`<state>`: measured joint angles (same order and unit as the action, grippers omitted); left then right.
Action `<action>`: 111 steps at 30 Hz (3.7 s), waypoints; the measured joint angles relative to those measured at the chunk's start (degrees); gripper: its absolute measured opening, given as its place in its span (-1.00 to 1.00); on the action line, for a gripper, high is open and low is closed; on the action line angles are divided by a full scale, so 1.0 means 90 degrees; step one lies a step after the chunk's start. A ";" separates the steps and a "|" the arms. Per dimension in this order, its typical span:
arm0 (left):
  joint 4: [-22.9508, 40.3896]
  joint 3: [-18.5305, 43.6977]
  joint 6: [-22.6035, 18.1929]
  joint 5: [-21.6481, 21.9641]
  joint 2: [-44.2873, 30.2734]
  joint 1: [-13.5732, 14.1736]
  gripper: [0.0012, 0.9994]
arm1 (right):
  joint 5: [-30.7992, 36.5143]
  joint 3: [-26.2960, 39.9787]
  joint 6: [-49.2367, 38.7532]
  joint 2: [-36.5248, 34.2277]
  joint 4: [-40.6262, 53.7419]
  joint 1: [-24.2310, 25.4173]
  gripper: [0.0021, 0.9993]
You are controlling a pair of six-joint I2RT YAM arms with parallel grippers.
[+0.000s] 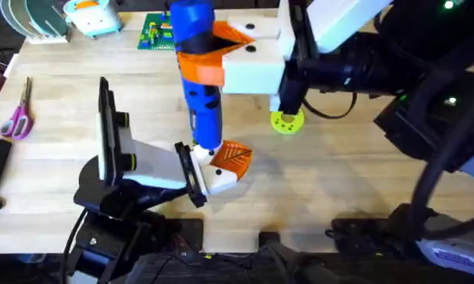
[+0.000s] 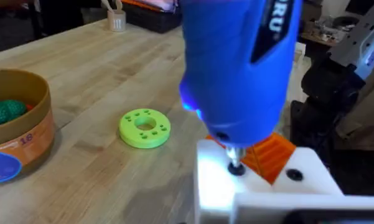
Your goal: Pick up the gripper from the table and insert it into the empty holder that is missing its gripper. Then pick up a screw, insert it into the mounting hole, and use the screwdriver to tighten it. Finally, clean up the table by picking up the vegetable and placing it into the bucket.
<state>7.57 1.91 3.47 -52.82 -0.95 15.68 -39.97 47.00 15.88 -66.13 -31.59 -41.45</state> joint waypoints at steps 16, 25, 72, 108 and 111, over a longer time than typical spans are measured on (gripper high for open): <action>-0.0002 0.0000 -0.0003 0.0003 0.0000 0.0000 -0.97 | -0.0163 0.0005 0.0289 0.0230 -0.1295 0.0588 -0.95; -0.0002 0.0000 -0.0003 0.0004 0.0000 0.0000 -0.97 | 0.0353 0.0053 -0.1741 0.0314 0.1685 0.1743 -0.95; -0.0002 0.0000 -0.0003 0.0003 0.0000 0.0000 -0.97 | 0.7514 0.0233 -0.7924 -0.2726 0.2996 0.3169 0.98; 0.4578 0.3489 0.0218 0.3512 -0.1539 0.0000 0.98 | 0.7556 0.0233 -0.3570 -0.0427 0.4406 0.2285 0.98; 0.4995 0.4011 0.0217 0.3903 -0.2702 0.0000 0.98 | 0.7447 0.0233 -0.3568 -0.0427 0.4403 0.2285 0.98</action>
<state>52.53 38.01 5.42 -17.69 -25.27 15.68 27.06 49.10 -16.23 -69.97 8.03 -20.88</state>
